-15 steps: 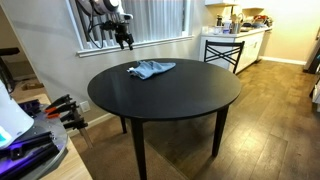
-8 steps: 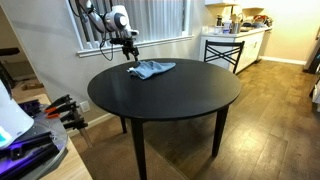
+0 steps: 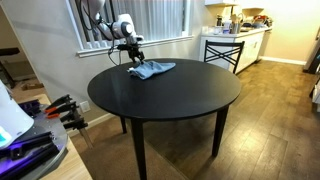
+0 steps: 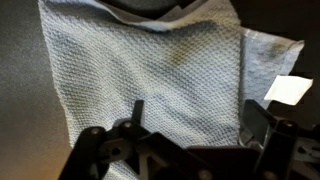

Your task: Wipe the table with the blue cloth

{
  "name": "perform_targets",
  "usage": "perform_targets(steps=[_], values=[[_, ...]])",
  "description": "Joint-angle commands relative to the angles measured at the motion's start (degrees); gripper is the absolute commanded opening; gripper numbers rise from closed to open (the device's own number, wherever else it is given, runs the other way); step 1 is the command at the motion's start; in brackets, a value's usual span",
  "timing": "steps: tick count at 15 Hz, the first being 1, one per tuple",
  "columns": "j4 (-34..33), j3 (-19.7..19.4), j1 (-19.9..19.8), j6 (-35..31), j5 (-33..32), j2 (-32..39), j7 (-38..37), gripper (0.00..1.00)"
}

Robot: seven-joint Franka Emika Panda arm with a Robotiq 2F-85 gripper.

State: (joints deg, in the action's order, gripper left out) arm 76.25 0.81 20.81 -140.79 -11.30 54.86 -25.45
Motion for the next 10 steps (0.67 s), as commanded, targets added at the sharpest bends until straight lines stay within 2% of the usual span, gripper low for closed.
perform_targets(steps=[1, 6, 10], values=[[-8.8, -0.1, -0.5, 4.0, 3.4, 6.1, 2.0, 1.0], [-13.6, 3.4, -3.1, 9.9, 10.1, 9.0, 4.8, 1.0], [-11.5, 3.8, -3.8, 12.7, 10.3, 6.6, 5.1, 1.0]])
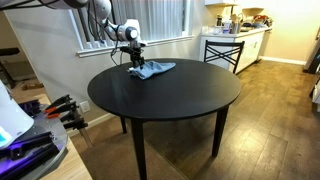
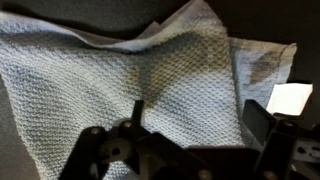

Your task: Wipe the table with the blue cloth

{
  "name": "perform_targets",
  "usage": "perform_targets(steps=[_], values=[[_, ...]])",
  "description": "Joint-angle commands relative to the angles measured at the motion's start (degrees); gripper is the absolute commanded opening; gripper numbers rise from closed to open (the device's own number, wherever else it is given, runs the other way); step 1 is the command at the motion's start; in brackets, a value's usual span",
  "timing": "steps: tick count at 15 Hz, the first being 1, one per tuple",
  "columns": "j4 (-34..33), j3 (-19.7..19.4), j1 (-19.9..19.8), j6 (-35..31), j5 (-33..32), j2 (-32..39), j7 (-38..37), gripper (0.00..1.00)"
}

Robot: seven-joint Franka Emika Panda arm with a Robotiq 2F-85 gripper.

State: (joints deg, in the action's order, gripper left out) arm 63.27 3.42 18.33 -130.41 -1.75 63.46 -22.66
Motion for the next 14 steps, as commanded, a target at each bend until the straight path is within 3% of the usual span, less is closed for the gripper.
perform_targets(steps=[1, 8, 13, 14], values=[[2.3, 0.6, -1.0, 2.1, 0.0, -2.5, 1.9, 1.0], [2.0, -3.1, -0.9, 1.0, -1.0, -1.4, 1.5, 1.0], [3.1, -1.3, -1.6, 6.2, 0.2, -2.3, 3.9, 1.0], [0.2, -2.9, -0.6, 4.0, -0.6, -0.1, 1.1, 1.0]])
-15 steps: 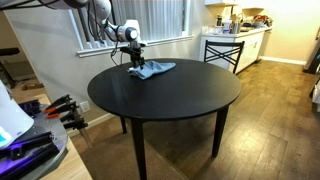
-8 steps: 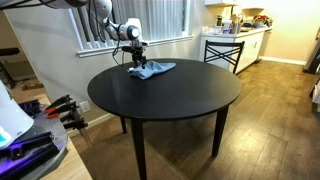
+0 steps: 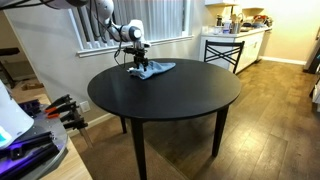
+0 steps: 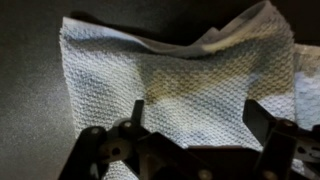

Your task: Wipe the table with the blue cloth

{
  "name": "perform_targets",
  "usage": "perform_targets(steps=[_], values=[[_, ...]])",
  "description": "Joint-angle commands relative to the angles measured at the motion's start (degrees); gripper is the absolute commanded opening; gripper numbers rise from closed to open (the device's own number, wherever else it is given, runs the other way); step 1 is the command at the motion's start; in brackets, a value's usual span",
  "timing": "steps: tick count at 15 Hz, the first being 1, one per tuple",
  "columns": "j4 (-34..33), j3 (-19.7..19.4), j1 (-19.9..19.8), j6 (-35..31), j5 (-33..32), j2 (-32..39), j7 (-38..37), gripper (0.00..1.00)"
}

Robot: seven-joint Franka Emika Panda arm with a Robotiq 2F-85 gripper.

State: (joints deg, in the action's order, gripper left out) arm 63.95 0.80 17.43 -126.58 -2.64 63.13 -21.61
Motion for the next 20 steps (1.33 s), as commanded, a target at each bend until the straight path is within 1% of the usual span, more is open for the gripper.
perform_targets(steps=[1, 7, 8, 9, 11, 12, 13, 15, 20], values=[[-0.4, 0.0, 0.3, 1.1, 0.4, 0.2, 0.4, 1.0], [-0.4, 0.3, 0.3, 1.5, 0.4, 0.2, 0.8, 1.0], [-1.9, 0.2, 0.2, 2.5, 0.6, 1.2, 0.4, 1.0], [-2.8, -1.0, 1.0, 2.1, -0.3, 2.7, -0.9, 1.0], [-3.6, -1.7, 1.3, 1.6, -0.6, 5.0, -1.4, 1.0], [-3.7, -2.0, 1.3, 1.6, -0.6, 6.0, -1.3, 0.96], [-3.7, -2.1, 1.5, 1.3, -0.8, 6.8, -0.9, 0.73], [-2.8, -2.2, 1.3, 1.3, -0.6, 7.1, -0.6, 0.7], [3.9, -2.5, 1.3, 1.6, -0.7, 1.6, -0.5, 0.38]])
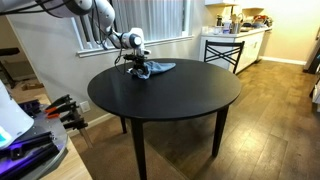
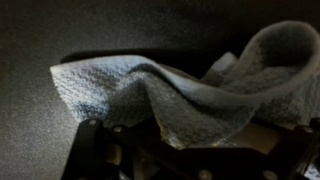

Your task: Wipe the table with the blue cloth

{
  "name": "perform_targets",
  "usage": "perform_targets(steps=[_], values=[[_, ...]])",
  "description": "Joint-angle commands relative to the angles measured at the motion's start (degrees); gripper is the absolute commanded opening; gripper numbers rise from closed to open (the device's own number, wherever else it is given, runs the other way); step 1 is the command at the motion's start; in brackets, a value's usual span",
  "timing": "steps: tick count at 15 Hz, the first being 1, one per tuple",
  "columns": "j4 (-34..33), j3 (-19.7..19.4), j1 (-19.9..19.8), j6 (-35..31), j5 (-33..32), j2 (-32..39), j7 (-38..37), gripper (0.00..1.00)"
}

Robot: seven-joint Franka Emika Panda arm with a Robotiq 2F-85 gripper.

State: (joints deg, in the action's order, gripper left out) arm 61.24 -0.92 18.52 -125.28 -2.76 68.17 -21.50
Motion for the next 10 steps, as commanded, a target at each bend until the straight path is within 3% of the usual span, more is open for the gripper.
perform_targets(steps=[1, 6, 10], values=[[8.3, -1.2, 0.3, 0.5, -0.8, -4.8, -0.7, 0.31], [19.7, -4.4, 1.4, -0.8, -1.8, -13.3, -2.0, 0.02], [28.2, -6.0, 1.9, -1.9, -5.1, -21.1, -4.3, 0.0]])
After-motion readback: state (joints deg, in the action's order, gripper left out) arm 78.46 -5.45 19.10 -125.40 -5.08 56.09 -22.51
